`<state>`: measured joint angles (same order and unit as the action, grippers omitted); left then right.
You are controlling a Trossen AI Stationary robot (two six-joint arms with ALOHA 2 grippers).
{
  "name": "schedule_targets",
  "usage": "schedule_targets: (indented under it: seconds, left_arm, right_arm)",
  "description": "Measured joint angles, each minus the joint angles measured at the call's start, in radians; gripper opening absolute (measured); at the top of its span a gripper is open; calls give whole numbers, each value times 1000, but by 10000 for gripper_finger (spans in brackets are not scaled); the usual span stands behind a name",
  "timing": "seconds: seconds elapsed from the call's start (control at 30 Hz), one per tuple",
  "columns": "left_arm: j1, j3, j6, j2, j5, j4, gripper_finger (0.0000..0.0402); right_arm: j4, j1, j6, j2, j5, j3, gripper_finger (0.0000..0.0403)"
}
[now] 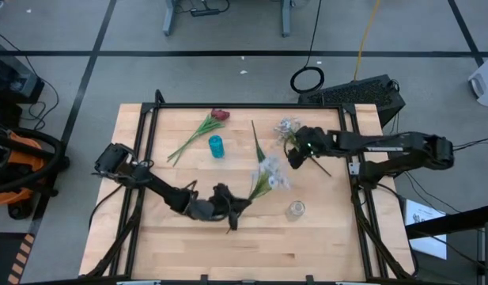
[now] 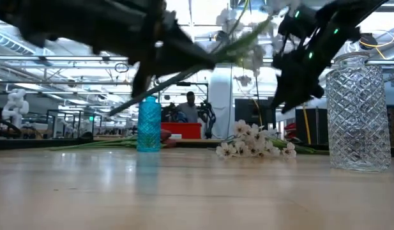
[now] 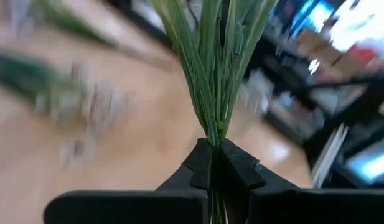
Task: Sort flowers into vase by color
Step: Move the bottom white flowers to the top right of the table
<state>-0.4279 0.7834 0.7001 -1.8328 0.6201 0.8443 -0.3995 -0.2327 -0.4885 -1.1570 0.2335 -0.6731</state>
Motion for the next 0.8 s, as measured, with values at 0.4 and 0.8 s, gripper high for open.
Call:
schedule_targets:
  seconds: [0.4, 0.8]
  left_arm:
    - [162, -1, -166, 3, -17, 343, 18]
    - [220, 81, -343, 2, -89, 383, 18]
  right_arm:
    - [352, 269, 28, 56, -2, 0, 251]
    - [751, 314, 130, 17, -27, -1, 251]
